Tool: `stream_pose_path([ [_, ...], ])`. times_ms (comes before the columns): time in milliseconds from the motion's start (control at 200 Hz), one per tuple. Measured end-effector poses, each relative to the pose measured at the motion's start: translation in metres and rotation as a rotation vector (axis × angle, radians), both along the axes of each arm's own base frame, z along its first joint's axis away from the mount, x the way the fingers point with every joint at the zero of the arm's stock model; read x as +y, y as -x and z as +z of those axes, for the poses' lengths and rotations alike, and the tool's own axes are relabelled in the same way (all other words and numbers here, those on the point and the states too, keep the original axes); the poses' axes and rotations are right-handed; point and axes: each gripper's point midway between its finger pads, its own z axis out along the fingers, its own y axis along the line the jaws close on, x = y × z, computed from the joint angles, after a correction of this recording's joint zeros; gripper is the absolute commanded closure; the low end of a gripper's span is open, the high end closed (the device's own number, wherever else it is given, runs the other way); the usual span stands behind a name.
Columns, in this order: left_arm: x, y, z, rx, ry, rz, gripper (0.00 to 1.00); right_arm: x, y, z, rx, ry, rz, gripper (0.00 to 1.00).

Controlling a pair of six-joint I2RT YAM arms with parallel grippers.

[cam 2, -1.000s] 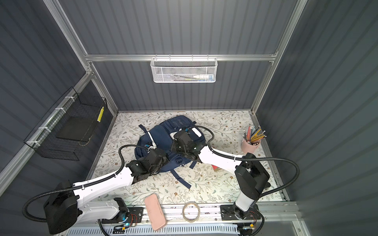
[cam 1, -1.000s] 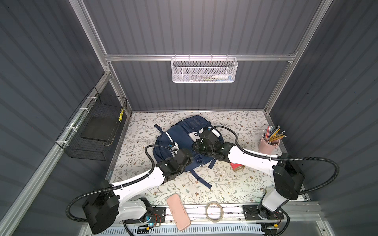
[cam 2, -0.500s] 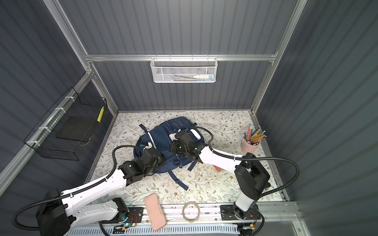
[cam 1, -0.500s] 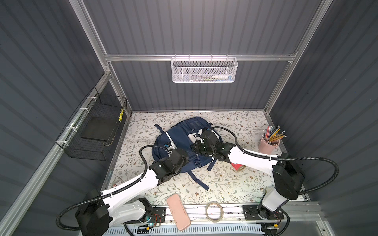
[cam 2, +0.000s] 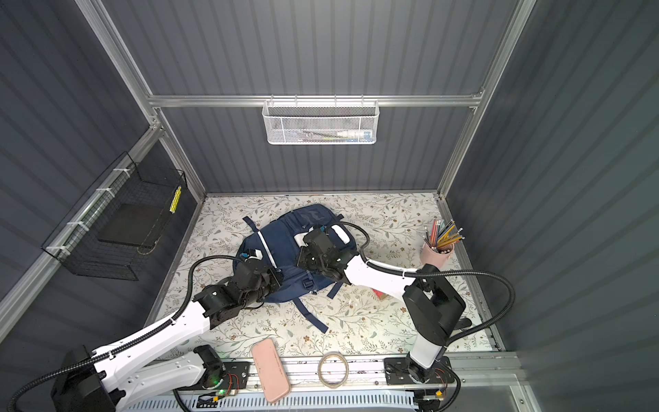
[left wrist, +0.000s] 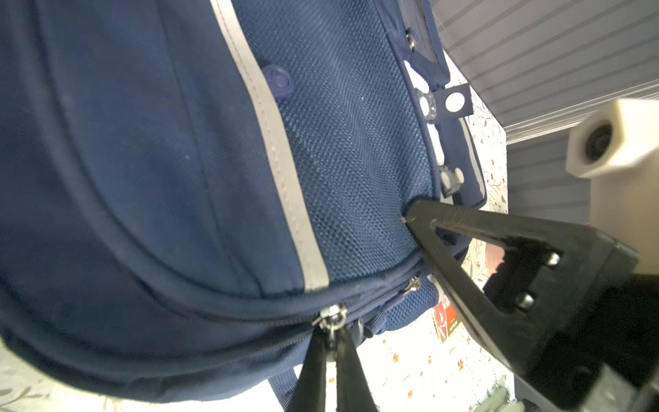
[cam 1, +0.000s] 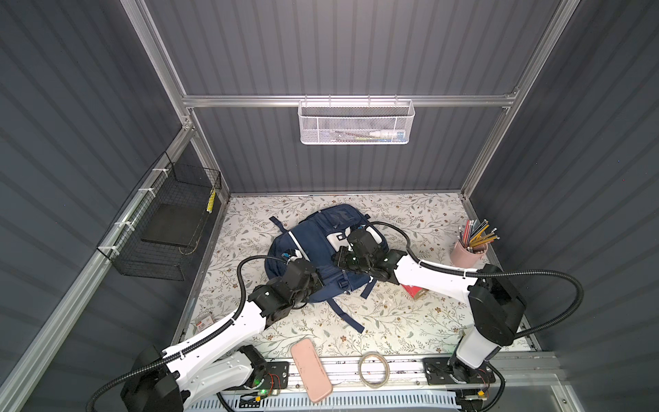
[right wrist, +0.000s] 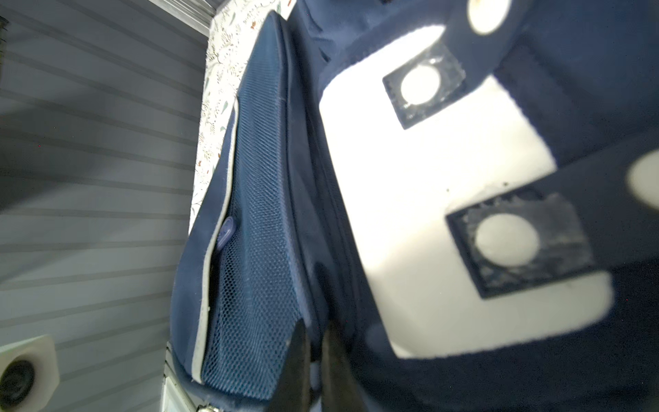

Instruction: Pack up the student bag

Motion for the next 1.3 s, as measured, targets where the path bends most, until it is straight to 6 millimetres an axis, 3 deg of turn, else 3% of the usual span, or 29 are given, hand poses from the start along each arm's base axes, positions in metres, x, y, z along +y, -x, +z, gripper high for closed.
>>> stream_pose_path([
  [210, -0.001, 0.007, -0.018, 0.029, -0.015, -0.041, 1.00, 0.001, 0.001, -0.006, 0.009, 0.010, 0.007, 1.00],
  [350, 0.004, 0.007, -0.017, -0.002, -0.059, -0.057, 0.75, 0.001, 0.001, -0.005, 0.010, 0.007, 0.010, 1.00],
  [505, 0.003, 0.007, -0.013, -0.035, -0.077, -0.096, 0.61, 0.001, 0.001, -0.006, 0.011, 0.007, 0.011, 1.00],
  [695, 0.004, 0.004, -0.014, -0.054, -0.112, -0.111, 0.59, 0.002, 0.002, -0.006, 0.010, 0.001, 0.014, 1.00],
  [880, 0.001, 0.000, -0.020, -0.053, -0.134, -0.121, 0.65, 0.002, 0.003, -0.008, 0.011, 0.001, 0.016, 1.00],
  [1011, -0.001, -0.005, -0.027, -0.046, -0.165, -0.124, 1.00, 0.002, 0.003, -0.008, 0.012, 0.001, 0.017, 1.00],
  [1301, 0.013, -0.006, -0.021, -0.021, -0.300, -0.124, 1.00, 0.002, 0.001, -0.007, 0.003, 0.000, 0.021, 1.00],
])
